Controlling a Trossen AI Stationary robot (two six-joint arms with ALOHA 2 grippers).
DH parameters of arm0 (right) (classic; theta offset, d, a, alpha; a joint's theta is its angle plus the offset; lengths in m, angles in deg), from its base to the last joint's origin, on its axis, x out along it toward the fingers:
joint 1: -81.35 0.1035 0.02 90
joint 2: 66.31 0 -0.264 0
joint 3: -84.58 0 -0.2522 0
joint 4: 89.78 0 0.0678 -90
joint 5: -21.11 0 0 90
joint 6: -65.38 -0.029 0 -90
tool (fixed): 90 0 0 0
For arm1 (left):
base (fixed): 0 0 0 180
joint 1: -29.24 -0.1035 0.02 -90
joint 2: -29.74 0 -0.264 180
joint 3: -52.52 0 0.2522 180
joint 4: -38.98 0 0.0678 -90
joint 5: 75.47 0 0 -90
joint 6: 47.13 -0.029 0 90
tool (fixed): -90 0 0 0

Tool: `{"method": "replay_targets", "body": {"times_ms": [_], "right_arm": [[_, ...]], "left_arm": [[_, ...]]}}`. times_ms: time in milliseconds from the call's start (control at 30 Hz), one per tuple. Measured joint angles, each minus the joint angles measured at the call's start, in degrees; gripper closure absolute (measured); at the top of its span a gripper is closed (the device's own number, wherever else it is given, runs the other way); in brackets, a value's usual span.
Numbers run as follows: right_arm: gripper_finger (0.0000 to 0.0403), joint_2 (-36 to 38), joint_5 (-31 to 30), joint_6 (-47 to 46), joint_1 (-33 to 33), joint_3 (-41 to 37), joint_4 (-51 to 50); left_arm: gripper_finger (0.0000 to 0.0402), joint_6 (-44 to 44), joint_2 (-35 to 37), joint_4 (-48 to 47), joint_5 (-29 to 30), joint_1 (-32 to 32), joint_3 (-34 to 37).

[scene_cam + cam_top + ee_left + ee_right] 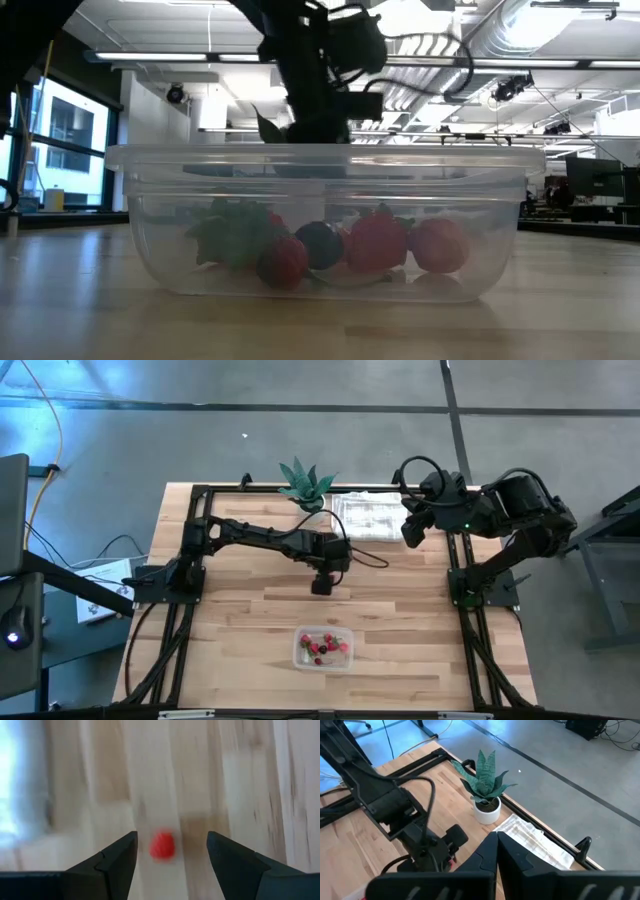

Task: Pick and placing Produce into tupperware
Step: Put the raspberry into the transparent bin

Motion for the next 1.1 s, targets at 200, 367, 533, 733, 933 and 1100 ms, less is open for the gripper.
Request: {"method": "replay_targets", "body": {"times_ms": [200,367,533,733,933,1100], "right_arm": [[0.0402,0.0,-0.02,0.04,0.0,0.0,0.21],[0.0402,0.0,-0.02,0.05,0.0,0.0,0.21],[0.0402,-0.02,0.0,0.07,0.0,0.0,0.19],[0.0402,-0.02,-0.02,0.07,0.0,0.0,0.1],[0.0402,-0.02,0.0,0.09,0.0,0.0,-0.25],[0.0402,-0.02,0.09,0.09,0.0,0.0,-0.3]], "left_arm": [[0.0172,-1.67,-1.62,-1.2,-0.02,-0.02,0.16],[0.0172,-2.45,-3.76,-0.42,0.19,0.0,0.0],[0.0172,-2.47,-5.45,-1.47,0.68,-0.04,-0.15],[0.0172,-2.3,-5.53,-1.66,1.1,0.0,-0.16],[0.0172,-0.8,-5.53,-6.12,1.6,0.0,-2.26],[0.0172,-0.54,-3.61,-10.99,1.53,0.0,-6.33]]}}
